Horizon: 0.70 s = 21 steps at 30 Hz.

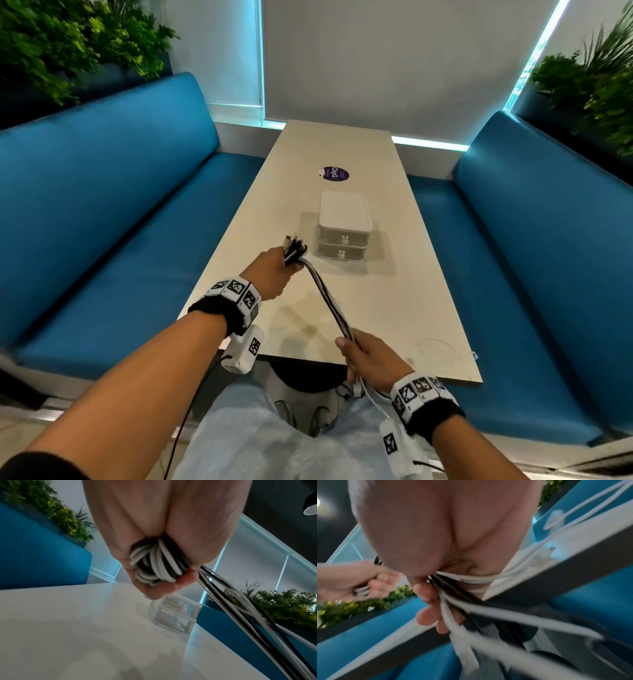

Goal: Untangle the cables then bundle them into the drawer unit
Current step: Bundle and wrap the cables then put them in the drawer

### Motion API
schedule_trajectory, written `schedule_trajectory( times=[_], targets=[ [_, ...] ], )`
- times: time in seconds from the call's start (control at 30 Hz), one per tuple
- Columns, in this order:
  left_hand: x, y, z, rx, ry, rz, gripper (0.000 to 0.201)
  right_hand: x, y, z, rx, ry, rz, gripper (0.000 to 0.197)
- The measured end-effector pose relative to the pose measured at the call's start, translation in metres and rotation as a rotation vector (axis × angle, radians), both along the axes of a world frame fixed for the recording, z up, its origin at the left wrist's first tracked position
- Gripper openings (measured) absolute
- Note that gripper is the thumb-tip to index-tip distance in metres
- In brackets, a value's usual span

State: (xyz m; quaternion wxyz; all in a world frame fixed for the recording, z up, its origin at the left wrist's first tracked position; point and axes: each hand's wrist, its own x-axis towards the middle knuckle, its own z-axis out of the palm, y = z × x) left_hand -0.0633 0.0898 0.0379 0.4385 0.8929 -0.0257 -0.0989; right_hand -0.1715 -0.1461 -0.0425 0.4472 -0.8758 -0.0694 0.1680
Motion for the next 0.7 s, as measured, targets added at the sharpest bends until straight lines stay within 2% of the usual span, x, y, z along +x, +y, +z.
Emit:
schedule_trajectory(
  times=[0.13,0.3,0.37,0.5,0.6,0.7],
  targets=[
    [0.008,0.004,0.015,-0.003,-0.148,0.091,0.022,-0.017,0.008,-0.012,-0.023,-0.038,0.033,0.032],
    [0.0,-0.014,0.021,-0.059,-0.196,0.046,0.03,-0.026,0.025,-0.029,-0.185,-0.146,0.105,0.036],
    [-0.002,-0.02,0.019,-0.051,-0.222,0.036,0.028,-0.028,0.04,-0.03,-0.192,-0.124,0.164,0.038],
    [-0.006,-0.026,0.021,-0.025,-0.216,-0.013,0.025,-0.021,0.05,-0.019,-0.269,0.035,0.333,0.032],
    [-0.009,-0.022,0.019,0.119,-0.205,-0.108,0.035,-0.02,0.05,0.001,-0.404,0.072,0.412,0.047],
    [-0.011,-0.015,0.009,0.205,-0.175,-0.196,0.041,-0.018,0.047,0.025,-0.526,0.111,0.406,0.065]
  ],
)
